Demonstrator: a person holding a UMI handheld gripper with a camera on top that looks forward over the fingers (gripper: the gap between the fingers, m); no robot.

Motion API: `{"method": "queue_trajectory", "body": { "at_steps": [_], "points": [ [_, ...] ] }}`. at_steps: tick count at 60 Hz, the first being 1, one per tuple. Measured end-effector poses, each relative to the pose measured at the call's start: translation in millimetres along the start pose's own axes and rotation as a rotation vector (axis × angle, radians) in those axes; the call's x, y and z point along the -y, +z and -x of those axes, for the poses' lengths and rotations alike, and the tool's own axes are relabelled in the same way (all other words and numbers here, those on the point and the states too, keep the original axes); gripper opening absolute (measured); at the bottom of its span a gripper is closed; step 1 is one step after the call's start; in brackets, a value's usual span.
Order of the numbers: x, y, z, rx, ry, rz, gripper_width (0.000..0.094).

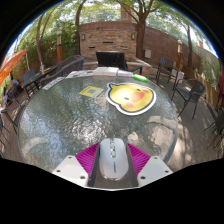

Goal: Arrange mouse

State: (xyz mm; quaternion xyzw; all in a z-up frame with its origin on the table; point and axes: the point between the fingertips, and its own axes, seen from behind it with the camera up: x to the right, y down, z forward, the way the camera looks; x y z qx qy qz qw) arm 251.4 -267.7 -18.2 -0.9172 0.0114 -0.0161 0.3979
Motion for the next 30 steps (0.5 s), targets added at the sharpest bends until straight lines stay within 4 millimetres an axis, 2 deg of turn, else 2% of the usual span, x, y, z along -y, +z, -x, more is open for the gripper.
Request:
{"method": "queue_trajectory", "body": {
  "at_steps": [13, 19, 25, 30],
  "points": [
    [-1.2, -3.5, 0.2, -0.034, -0.069, 0.034, 0.039],
    [15.1, -15.0, -0.8, -0.04, -0.087, 0.016, 0.0353],
    [58.0, -43.3, 8.1, -0.011, -0.076, -0.043, 0.0351],
    [116.0, -74.6, 15.3, 0.01, -0.081, -0.134, 0.0351]
  ]
}}
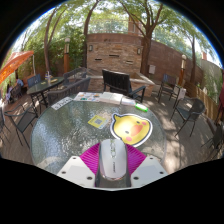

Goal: Arrange mouse

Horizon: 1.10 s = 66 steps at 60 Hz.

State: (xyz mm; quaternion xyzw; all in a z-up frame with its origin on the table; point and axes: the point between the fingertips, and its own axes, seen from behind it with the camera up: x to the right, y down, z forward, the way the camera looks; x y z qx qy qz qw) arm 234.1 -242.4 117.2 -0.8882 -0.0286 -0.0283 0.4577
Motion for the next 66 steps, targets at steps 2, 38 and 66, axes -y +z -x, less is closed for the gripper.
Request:
{"method": "queue_trajectory", "body": {
  "at_steps": [2, 38, 66],
  "points": [
    [29.6, -1.7, -1.6, 0.005, 0.001, -0.04, 0.0351],
    [46.4, 259.2, -107.9, -0.006, 0.062, 0.096, 0.041],
    [79.2, 150.4, -108.8, -0.028, 0.048, 0.048, 0.0866]
  ]
}}
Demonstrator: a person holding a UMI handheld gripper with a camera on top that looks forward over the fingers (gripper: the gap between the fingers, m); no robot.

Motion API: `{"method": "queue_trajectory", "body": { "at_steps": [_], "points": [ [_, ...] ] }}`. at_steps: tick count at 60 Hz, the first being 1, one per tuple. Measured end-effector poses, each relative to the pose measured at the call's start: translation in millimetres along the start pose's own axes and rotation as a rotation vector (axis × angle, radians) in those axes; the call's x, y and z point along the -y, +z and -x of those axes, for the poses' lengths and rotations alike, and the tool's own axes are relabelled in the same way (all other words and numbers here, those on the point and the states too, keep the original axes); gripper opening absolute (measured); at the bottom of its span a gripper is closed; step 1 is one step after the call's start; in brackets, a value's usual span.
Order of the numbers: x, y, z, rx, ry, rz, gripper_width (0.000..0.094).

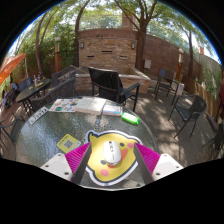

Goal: Arrange mouse

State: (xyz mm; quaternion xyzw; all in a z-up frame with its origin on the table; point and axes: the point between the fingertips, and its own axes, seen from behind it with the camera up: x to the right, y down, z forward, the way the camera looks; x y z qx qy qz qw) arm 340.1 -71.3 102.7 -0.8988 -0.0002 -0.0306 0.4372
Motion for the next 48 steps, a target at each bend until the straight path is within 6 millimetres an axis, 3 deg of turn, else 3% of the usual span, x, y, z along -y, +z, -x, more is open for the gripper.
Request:
{"method": "queue_trajectory", "body": {
  "at_steps": [9, 18, 25, 31, 39, 48],
  "points": [
    [-4.8, -70.2, 8.7, -0.046, -0.002, -0.043, 0.0865],
    [-30.1, -140.1, 19.2, -0.086, 0.003, -0.048, 0.0858],
    [-53.5, -177.6, 28.3, -0.105, -0.003, -0.047, 0.0851],
    [-69.0, -197.2, 32.1, -0.113, -0.003, -0.036, 0.0855],
    [-75.1, -212.5, 37.7, -0.121, -0.002, -0.042, 0.0853],
    [-78.9, -214.6, 47.7, -0.106, 0.003, -0.037, 0.0852]
  ]
}}
